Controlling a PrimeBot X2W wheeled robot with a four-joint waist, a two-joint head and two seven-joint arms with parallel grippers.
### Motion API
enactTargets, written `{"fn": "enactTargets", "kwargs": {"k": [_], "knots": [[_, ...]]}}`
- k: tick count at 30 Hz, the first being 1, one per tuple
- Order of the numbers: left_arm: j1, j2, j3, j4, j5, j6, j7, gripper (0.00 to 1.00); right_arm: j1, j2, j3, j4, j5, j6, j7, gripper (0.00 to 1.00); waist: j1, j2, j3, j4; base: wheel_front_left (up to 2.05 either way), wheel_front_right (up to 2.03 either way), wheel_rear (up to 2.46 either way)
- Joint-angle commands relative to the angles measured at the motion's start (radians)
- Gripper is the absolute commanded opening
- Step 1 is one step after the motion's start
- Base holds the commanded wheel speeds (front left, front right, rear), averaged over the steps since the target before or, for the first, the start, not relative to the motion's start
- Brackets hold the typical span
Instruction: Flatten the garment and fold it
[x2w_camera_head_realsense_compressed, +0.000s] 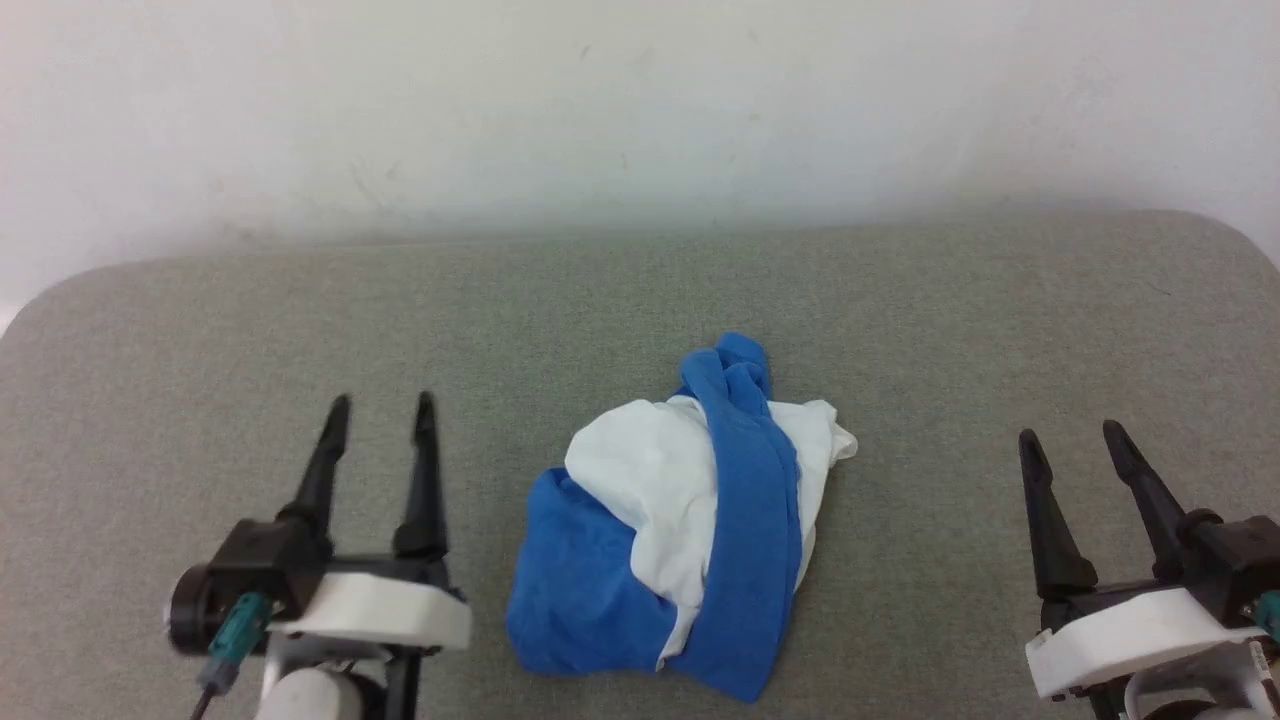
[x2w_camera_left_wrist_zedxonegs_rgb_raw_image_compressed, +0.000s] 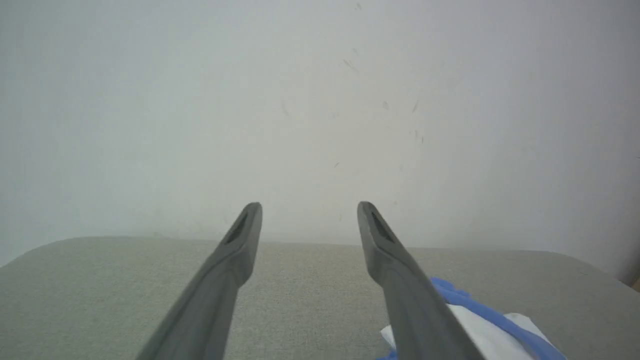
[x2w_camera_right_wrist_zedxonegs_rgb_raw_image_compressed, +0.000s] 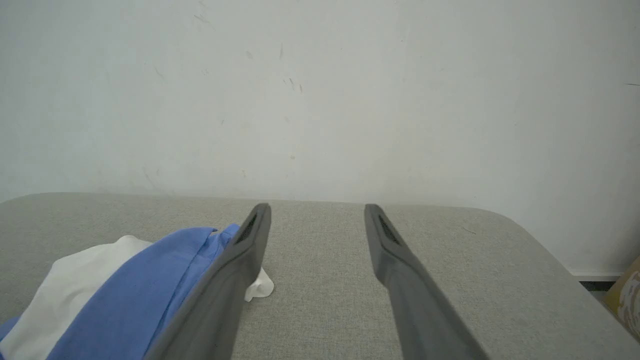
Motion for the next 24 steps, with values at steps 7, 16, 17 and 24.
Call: {"fn": "enactTargets", "kwargs": {"k": [7,16,17,24], "knots": [[0.114,0.034,0.088,-0.024,0.022,0.029,-0.005,1.0,0.018,0.002,0.006,0.002,-0.024,-0.001,0.047,1.0,0.0,0.0,0.001,0.039,0.0,0.0,0.0],[0.142,0.021,0.074,-0.03,0.019,0.025,-0.005,1.0,-0.12,-0.032,0.189,0.115,0.031,-0.001,0.325,1.0,0.0,0.0,0.007,0.099,0.0,0.0,0.0],[0.138,0.017,0.071,-0.029,0.018,0.024,-0.005,1.0,-0.144,-0.049,0.222,0.137,0.043,-0.001,0.369,1.0,0.0,0.0,0.008,0.105,0.0,0.0,0.0],[0.113,-0.005,0.05,-0.002,0.014,0.001,-0.005,1.0,-0.327,-0.099,0.39,0.279,0.168,-0.001,0.545,1.0,0.0,0.0,0.016,0.135,0.0,0.0,0.0]]}}
